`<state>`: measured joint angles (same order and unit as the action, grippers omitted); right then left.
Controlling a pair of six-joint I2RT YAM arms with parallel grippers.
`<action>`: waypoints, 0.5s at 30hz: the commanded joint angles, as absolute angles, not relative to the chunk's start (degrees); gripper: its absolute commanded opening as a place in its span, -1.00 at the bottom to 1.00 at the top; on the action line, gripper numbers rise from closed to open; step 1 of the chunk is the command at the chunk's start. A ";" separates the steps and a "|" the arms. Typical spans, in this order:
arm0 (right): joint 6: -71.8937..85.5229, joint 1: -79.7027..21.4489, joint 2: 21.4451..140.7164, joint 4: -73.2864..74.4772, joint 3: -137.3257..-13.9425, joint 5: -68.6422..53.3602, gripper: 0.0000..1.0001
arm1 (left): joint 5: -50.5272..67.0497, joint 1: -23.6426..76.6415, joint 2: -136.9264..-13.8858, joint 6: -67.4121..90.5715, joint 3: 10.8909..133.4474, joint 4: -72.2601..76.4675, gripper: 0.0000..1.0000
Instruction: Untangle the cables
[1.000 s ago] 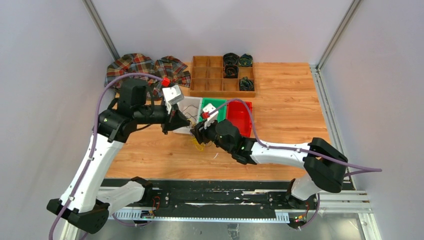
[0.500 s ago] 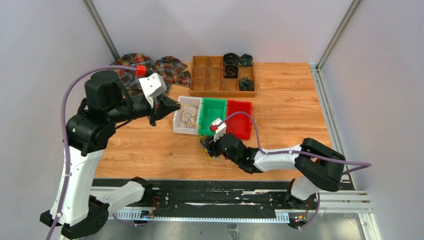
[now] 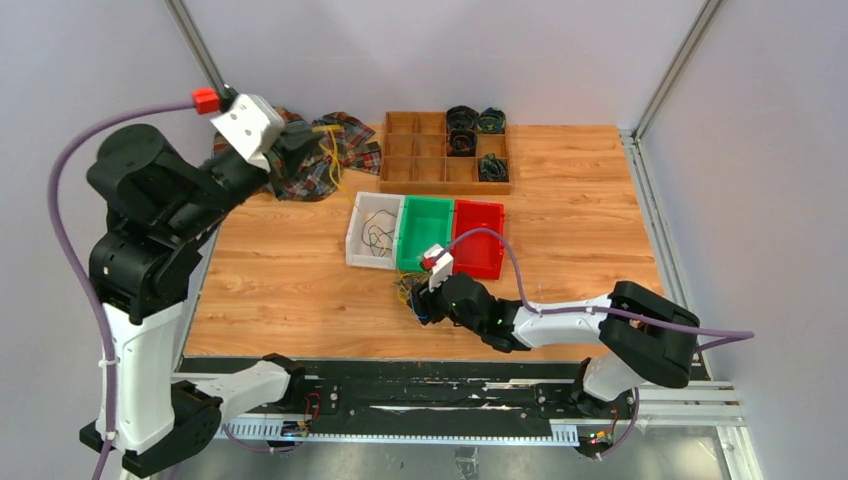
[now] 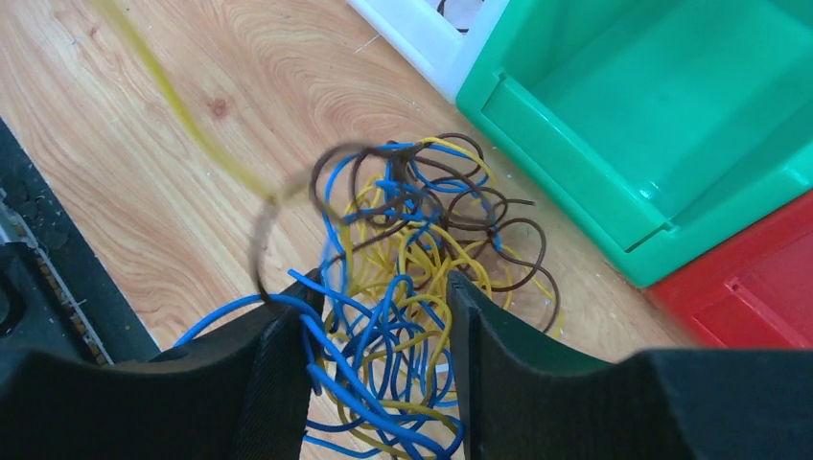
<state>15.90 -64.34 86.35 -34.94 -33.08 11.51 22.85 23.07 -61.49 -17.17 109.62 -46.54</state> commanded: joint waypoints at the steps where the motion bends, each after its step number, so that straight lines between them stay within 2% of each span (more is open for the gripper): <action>1: 16.66 -65.21 83.49 -30.39 -32.38 9.68 0.01 | 11.92 23.22 -63.94 -17.06 117.13 -33.28 -0.99; 5: 16.65 -65.39 81.91 -28.15 -32.25 8.39 0.03 | 12.32 23.22 -66.67 -15.84 121.20 -33.99 -0.99; 9: 16.42 -65.39 81.30 -28.44 -31.59 7.85 0.03 | 12.72 23.23 -65.38 -13.83 117.12 -31.63 -0.99; 15: 15.11 -65.74 77.54 -23.42 -34.01 6.89 0.06 | 3.35 23.27 -64.00 -13.79 115.57 -21.82 -0.99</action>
